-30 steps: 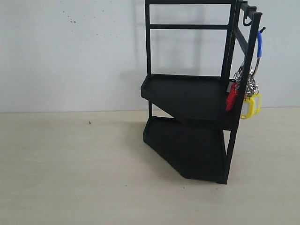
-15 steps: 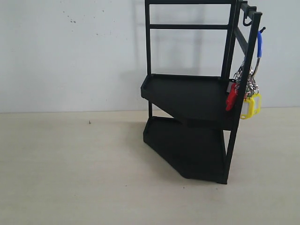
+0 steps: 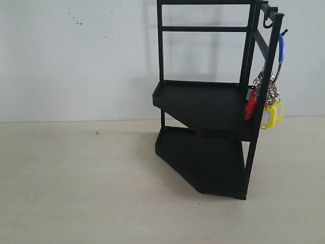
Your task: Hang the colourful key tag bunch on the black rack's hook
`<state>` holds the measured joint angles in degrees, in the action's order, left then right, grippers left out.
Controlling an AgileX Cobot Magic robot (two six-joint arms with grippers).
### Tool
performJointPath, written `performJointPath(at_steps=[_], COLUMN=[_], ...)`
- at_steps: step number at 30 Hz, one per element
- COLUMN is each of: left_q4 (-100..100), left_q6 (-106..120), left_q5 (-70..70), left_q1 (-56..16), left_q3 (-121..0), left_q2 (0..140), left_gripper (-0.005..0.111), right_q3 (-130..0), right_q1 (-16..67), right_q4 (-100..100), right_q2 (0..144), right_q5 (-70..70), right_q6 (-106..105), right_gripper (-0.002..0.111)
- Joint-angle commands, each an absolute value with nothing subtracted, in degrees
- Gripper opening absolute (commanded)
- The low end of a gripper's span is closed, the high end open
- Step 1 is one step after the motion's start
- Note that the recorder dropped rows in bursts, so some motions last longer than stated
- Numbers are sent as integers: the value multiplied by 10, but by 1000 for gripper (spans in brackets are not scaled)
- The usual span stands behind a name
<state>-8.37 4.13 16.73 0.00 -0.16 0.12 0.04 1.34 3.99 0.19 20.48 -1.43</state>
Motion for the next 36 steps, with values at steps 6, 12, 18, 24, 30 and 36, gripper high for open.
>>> performJointPath(at_steps=[6,12,18,24,30,36], left_q4=[-81,-81,-81,-81,-81,-81], left_q6=[43,43,43,43,43,43], left_q5=[163,163,163,163,163,163], left_q1=[0,0,0,0,0,0], left_q3=[0,0,0,0,0,0], left_q2=[0,0,0,0,0,0], left_gripper=[4,4,4,4,4,4], right_q3=[0,0,0,0,0,0], right_q1=[11,11,11,11,11,11], right_q4=[38,38,39,39,39,39], right_q2=[0,0,0,0,0,0], right_q5=[202,202,202,196,196,196], right_q6=[-18,-18,-16,-16,-16,-16], right_gripper=[0,0,0,0,0,0])
